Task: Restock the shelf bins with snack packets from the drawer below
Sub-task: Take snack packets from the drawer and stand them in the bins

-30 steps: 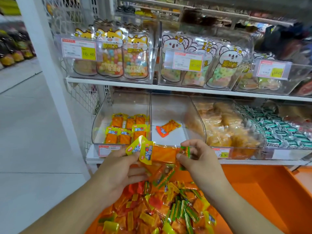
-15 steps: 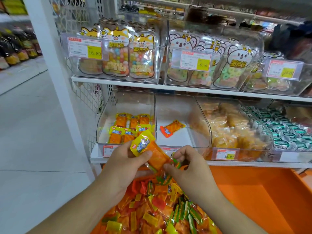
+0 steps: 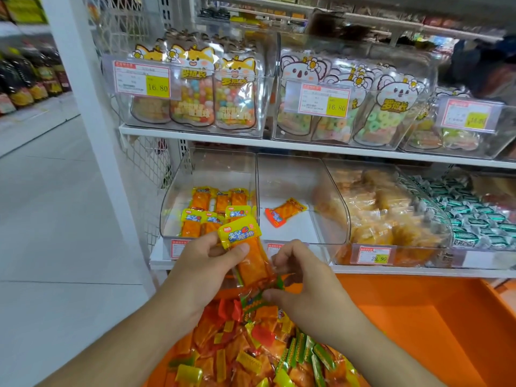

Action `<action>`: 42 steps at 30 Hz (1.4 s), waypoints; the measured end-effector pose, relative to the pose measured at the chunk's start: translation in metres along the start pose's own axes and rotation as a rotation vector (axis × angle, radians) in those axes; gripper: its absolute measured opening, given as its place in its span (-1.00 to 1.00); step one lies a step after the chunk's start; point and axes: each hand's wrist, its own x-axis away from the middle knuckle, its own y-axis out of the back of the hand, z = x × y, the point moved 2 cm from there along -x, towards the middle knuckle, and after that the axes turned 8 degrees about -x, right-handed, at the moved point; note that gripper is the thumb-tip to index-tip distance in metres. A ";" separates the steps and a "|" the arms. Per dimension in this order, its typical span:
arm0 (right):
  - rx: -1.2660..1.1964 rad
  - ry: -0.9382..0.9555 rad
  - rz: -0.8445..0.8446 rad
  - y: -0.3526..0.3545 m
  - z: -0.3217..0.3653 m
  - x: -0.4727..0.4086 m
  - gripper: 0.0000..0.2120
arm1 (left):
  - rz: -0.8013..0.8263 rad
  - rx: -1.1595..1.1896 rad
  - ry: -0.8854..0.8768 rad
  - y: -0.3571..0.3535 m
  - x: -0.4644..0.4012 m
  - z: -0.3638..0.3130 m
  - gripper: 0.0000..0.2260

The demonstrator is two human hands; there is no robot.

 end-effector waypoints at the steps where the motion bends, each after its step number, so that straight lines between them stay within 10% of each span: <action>1: -0.084 0.005 0.039 0.001 0.004 0.001 -0.54 | 0.011 -0.011 0.001 0.001 0.000 -0.001 -0.85; 17: -0.564 -0.016 0.072 -0.037 0.047 -0.051 -0.41 | 0.002 -0.162 -0.051 0.062 -0.039 -0.028 -0.70; 21: -0.399 0.017 -0.053 -0.061 0.060 -0.114 -0.41 | -0.333 -0.677 -0.331 0.099 -0.063 -0.033 -0.67; 24: -0.238 0.021 -0.077 -0.082 0.056 -0.178 -0.43 | -0.275 -0.838 -0.352 0.113 -0.080 -0.016 -0.51; 42: 0.311 -0.052 0.028 -0.140 -0.008 -0.311 -0.24 | -0.181 -0.843 -0.352 0.130 -0.104 0.008 -0.32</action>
